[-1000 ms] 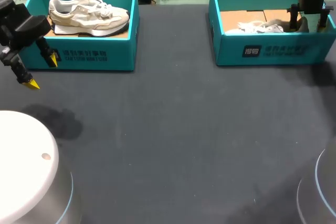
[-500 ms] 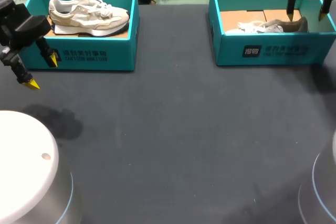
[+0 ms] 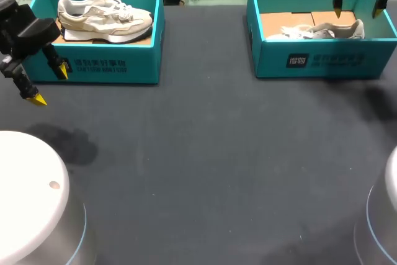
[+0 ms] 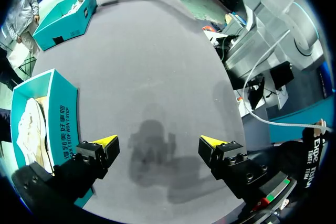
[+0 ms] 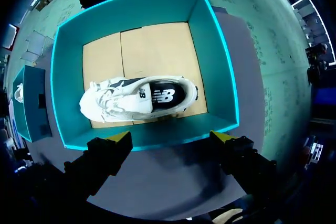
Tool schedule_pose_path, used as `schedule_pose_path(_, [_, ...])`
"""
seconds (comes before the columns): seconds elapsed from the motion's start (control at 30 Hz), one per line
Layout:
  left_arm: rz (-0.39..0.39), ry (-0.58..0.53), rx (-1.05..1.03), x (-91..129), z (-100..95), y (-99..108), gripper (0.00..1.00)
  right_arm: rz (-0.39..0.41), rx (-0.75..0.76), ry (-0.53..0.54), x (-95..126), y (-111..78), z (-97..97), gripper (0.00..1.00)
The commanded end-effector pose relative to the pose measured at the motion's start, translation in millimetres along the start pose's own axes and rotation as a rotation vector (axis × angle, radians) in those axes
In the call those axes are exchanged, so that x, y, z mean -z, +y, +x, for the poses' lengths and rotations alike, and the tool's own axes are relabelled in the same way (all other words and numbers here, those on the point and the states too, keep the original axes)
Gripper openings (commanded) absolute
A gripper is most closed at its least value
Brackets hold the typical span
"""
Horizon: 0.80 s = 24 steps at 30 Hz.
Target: Take the shoe out of the shoebox, open the shoe tongue, remove and reinsert the insole, then place the shoe into the shoebox
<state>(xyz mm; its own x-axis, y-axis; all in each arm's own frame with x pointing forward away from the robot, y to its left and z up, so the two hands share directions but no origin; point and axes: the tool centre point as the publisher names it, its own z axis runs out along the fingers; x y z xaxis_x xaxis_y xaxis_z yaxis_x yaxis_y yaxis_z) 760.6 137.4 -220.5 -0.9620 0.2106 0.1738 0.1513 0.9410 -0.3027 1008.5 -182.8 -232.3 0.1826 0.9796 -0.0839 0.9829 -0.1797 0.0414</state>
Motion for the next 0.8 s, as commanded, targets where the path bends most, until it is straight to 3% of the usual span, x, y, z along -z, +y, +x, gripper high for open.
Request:
schedule_pose_path(0.03, [-0.003, -0.001, 0.000, 0, 0.7, 0, 1.00, -0.039, -0.007, 0.002, 15, -25.9, 6.5, 1.00])
schedule_pose_path(0.33, [-0.003, -0.001, 0.000, 0, 0.7, 0, 1.00, -0.034, -0.012, -0.036, 35, -70.4, 29.4, 1.00])
schedule_pose_path(0.8, [-0.003, -0.001, 0.000, 0, 0.7, 0, 1.00, -0.024, -0.042, -0.031, 45, -132.4, 49.4, 1.00])
